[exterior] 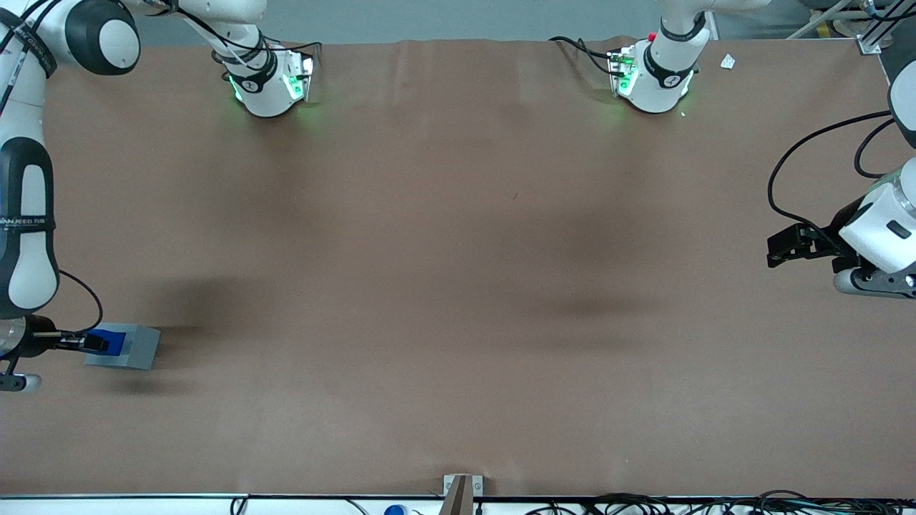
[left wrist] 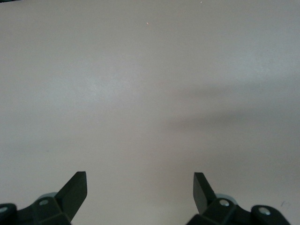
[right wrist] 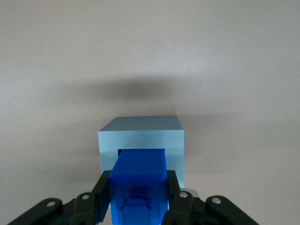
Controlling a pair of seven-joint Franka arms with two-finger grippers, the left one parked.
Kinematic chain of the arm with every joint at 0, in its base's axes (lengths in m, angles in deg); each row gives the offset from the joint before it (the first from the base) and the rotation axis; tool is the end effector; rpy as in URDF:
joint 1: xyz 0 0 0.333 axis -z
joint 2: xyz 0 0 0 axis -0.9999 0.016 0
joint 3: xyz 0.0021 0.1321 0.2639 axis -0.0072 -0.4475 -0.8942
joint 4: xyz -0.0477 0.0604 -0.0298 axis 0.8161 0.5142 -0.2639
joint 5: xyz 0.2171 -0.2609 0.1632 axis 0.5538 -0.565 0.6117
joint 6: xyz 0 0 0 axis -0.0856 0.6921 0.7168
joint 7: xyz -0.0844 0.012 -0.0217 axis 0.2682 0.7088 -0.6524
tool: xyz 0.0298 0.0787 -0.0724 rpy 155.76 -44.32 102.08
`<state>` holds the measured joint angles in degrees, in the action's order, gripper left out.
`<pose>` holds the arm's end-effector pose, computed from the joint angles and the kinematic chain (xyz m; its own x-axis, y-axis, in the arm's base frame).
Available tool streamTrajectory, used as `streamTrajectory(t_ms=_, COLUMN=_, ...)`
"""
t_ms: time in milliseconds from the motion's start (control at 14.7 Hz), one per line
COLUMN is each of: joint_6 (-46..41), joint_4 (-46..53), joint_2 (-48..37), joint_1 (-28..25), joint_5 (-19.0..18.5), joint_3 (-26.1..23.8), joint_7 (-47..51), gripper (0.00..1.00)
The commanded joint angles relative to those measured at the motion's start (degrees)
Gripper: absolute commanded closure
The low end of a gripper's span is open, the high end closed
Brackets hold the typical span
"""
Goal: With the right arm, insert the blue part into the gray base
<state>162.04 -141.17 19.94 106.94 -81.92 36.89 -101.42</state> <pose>0.6861 -0.2253 0.2809 0.9969 -0.0717 -0.0323 -0.0730 -0.9965 -0.0402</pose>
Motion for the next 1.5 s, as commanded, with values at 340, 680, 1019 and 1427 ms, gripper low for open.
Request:
streamTrajectory(t_ms=340, joint_6=-7.95, joint_4=-0.21, joint_2=-9.85, joint_1=0.42, joint_5=0.73, joint_3=-1.74, joint_7=-5.21, gripper=0.0)
streamTrajectory(t_ms=680, joint_6=-22.99, joint_4=-1.96, joint_2=-24.27, joint_1=-5.54, joint_5=-1.11, joint_3=-1.82, joint_7=2.93, gripper=0.0)
streamTrajectory(t_ms=1019, joint_6=-30.57, joint_4=-5.47, joint_2=-32.45, joint_1=-13.98, joint_5=-2.96, joint_3=-1.91, joint_7=18.14, gripper=0.0)
streamTrajectory(t_ms=1427, joint_6=-29.52, joint_4=-13.31, joint_2=-39.76, joint_1=-15.84, joint_5=-4.28, joint_3=-2.0, joint_7=19.22, gripper=0.0)
